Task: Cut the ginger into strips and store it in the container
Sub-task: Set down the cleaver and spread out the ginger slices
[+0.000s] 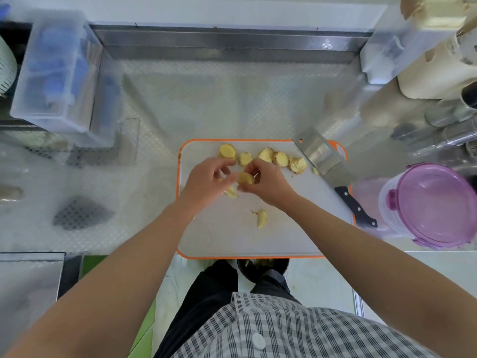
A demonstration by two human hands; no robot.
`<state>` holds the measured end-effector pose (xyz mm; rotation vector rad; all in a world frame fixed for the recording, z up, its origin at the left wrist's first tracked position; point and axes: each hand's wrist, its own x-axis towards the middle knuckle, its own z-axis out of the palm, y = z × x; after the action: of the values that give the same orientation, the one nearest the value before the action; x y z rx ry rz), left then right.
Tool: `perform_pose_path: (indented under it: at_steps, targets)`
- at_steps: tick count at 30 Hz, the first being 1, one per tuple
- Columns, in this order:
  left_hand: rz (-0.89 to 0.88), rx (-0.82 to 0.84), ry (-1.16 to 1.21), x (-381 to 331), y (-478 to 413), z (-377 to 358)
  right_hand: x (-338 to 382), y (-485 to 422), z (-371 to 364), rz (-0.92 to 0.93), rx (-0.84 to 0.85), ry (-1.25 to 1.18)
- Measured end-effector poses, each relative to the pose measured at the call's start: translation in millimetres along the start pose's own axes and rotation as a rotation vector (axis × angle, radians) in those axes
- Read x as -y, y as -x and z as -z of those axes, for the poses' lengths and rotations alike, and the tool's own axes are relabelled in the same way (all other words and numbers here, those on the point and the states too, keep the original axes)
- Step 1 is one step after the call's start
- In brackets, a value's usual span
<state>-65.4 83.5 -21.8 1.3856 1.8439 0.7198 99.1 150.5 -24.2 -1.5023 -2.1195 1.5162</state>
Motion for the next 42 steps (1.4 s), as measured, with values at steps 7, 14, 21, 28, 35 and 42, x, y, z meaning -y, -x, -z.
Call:
perform_pose_path:
  at_steps: [7,14,21,28,35,42]
  targets:
    - [0.136,-0.089,0.095,7,-9,16,10,-9,-4,0.057,-0.039,-0.096]
    - [0.290,-0.213,-0.219,34,-37,22,1,-3,-15,0.091,-0.055,0.060]
    - [0.027,-0.249,-0.221,31,-22,25,1,0,-39,0.141,-0.014,0.272]
    - [-0.322,0.192,-0.366,56,13,36,0,-5,-45,0.094,-0.082,0.293]
    - [-0.277,0.099,-0.410,47,2,21,5,-2,-48,0.049,-0.073,0.237]
    - [-0.214,0.088,-0.307,46,3,24,-3,1,-25,-0.187,-0.246,0.141]
